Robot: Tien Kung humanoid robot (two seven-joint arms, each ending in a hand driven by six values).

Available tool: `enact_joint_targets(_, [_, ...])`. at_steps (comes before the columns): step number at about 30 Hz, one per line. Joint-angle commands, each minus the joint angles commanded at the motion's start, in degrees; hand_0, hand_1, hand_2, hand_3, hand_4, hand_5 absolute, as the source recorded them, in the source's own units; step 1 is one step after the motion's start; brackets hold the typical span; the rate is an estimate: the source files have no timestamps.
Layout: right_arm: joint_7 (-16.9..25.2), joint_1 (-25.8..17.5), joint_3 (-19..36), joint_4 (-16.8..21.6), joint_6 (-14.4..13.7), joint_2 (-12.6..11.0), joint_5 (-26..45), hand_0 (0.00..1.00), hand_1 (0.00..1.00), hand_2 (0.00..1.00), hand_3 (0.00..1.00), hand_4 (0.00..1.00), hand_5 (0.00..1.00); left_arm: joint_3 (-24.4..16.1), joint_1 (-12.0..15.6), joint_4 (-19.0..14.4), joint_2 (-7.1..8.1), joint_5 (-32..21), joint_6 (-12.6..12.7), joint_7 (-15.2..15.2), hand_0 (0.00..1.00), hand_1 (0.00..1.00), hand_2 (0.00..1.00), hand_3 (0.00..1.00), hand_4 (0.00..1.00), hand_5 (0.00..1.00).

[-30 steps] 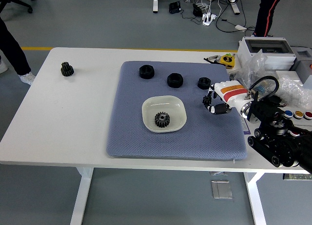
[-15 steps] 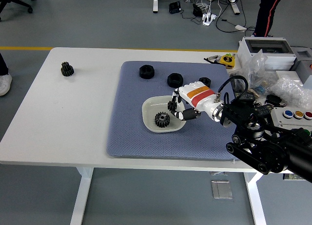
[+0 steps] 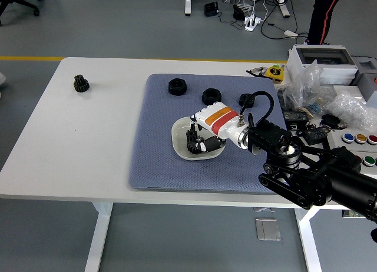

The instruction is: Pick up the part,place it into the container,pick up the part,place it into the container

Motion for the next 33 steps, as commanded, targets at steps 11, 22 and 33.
enact_joint_targets(11, [0.1, -0.4, -1.2, -3.3, 0.7, 0.7, 1.3, 0.153, 0.386, 0.501, 0.518, 0.696, 0.371, 0.1, 0.0, 0.0, 0.08, -0.3, 0.4, -0.1, 0.636, 0.639, 0.636, 0.567, 0.649, 0.556])
enact_joint_targets(22, [0.1, -0.2, -1.2, -2.9, 0.7, 1.3, 1.2, 0.158, 0.395, 0.511, 0.525, 0.713, 0.367, -0.1, -0.1, 0.0, 0.01, -0.1, 0.4, -0.1, 0.636, 0.638, 0.634, 0.568, 0.651, 0.558])
enact_joint_targets(33, [0.7, 0.0, -0.9, -3.5, 1.6, 1.4, 1.2, 0.175, 0.417, 0.572, 0.642, 0.821, 0.380, 0.0, -0.1, 0.0, 0.08, -0.2, 0.5, -0.2, 0.635, 0.636, 0.627, 0.566, 0.647, 0.552])
